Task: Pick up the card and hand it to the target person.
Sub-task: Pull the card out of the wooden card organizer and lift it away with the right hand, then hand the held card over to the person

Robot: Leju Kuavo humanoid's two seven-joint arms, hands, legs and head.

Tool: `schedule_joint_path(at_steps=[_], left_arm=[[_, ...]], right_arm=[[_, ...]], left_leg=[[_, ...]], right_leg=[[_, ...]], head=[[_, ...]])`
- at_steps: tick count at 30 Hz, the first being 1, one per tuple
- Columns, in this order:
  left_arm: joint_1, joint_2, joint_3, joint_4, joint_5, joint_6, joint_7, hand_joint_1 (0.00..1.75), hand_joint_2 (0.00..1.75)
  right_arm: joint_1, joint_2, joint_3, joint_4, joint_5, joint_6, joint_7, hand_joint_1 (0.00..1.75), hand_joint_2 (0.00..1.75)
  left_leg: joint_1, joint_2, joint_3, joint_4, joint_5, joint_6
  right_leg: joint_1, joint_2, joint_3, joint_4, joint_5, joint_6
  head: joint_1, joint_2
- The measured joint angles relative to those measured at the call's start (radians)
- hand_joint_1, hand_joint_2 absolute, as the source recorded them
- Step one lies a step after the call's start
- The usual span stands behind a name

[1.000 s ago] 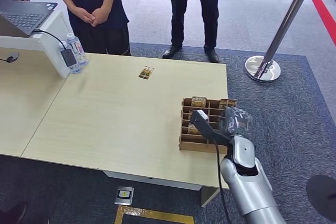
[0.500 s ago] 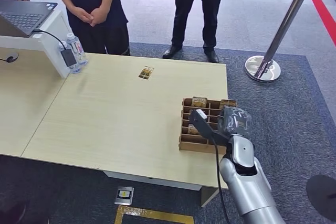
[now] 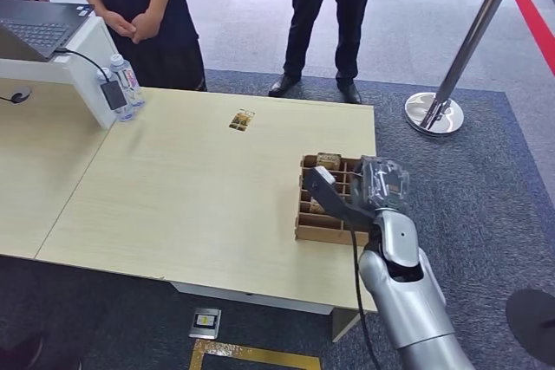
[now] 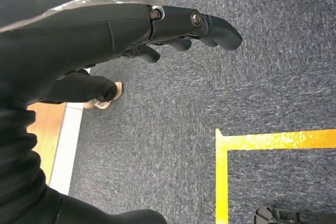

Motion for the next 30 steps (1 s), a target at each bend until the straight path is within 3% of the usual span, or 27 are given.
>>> schedule_joint_path(at_steps=[8, 21, 30], left_arm=[[0.0, 0.0, 0.0, 0.0, 0.0, 0.0, -0.001, 0.0, 1.75], [0.0, 0.0, 0.0, 0.0, -0.021, -0.008, -0.012, 0.0, 1.75], [-0.002, 0.0, -0.001, 0.0, -0.022, -0.015, -0.011, 0.0, 1.75]], right_arm=[[-0.028, -0.001, 0.024, -0.029, -0.028, 0.009, -0.018, 1.4, 1.75], [-0.124, -0.004, 0.079, -0.042, -0.253, 0.099, -0.124, 1.45, 1.75], [-0.29, 0.066, 0.136, 0.09, -0.283, 0.099, -0.121, 1.45, 1.75]], left_leg=[[0.0, 0.0, 0.0, 0.0, 0.0, 0.0], [0.0, 0.0, -0.001, 0.0, 0.0, 0.0], [0.0, 0.0, -0.001, 0.0, 0.0, -0.001]], right_leg=[[0.0, 0.0, 0.0, 0.0, 0.0, 0.0], [0.0, 0.0, -0.001, 0.0, 0.0, 0.0], [0.0, 0.0, -0.001, 0.001, 0.0, 0.0]], head=[[0.0, 0.0], [0.0, 0.0], [0.0, 0.0]])
